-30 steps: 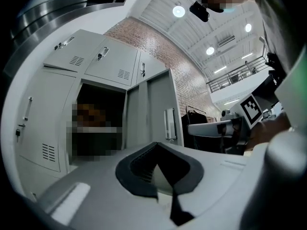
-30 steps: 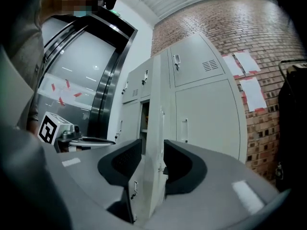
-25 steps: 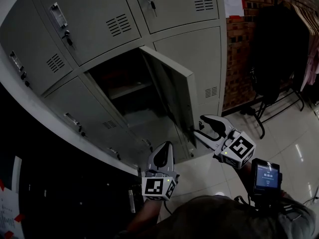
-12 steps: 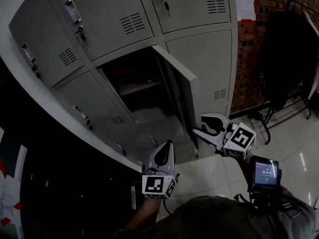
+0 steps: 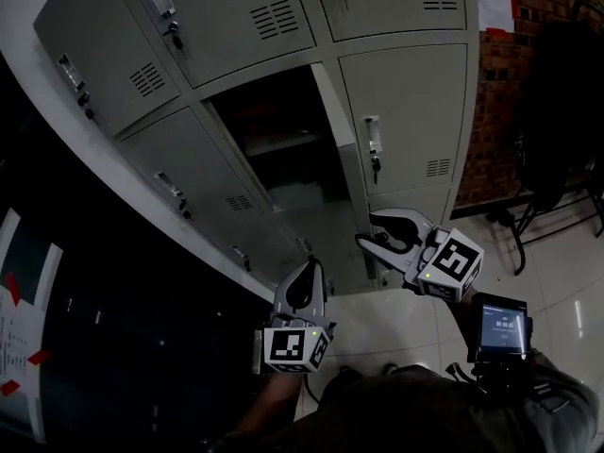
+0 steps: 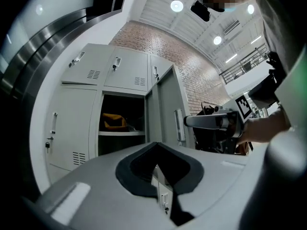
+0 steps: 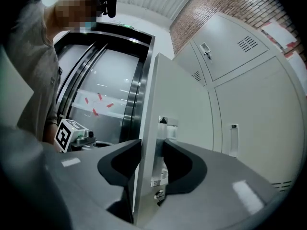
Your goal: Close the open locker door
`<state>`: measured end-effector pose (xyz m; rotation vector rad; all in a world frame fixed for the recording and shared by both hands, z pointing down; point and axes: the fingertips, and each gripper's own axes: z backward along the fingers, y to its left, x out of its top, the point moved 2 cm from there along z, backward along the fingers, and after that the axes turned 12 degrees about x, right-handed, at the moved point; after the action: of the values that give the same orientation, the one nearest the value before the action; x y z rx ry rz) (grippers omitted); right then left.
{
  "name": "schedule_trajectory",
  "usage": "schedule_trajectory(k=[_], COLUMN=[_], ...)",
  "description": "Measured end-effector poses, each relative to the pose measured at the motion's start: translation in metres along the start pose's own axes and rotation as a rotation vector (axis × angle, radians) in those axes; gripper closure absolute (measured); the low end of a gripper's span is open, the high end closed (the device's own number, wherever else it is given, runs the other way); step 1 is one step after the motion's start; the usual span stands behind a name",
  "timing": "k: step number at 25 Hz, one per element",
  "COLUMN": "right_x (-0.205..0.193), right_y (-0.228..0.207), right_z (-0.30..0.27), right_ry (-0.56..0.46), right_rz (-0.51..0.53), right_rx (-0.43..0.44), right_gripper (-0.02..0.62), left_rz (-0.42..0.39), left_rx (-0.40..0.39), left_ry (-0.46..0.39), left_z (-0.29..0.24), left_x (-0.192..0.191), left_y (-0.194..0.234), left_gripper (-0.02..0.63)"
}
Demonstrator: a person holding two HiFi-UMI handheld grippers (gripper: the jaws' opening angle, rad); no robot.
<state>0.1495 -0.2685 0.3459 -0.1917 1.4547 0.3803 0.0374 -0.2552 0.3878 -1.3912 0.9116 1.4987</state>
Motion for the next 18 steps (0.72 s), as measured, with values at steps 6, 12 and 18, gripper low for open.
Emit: schedule_trajectory(k=[6,12,18], right_x=[-0.004,-0.010,-0.018], right_y=[0.008,0.010,-0.002], right_z=[-0.037,-0.087,-0.148], right_ry=[-0.003,0.013,0.029], right_rz=[-0.005,0.010,0.006], right_rx=[0.029,0.020,-0.024], right_gripper=[0.465,0.476,0.477], left_rz=[0.007,0.030,0.045], left_rx=[0.053,0.052,0.030], left_ry=[-0.010,-0.019,-0.034], left_z=[0.004,-0.004,-0.023], left_x=[-0.004,-0.010,-0.012], left_y=[0.038,0.086,0.143], left_gripper=[0.606,0.606,0.606])
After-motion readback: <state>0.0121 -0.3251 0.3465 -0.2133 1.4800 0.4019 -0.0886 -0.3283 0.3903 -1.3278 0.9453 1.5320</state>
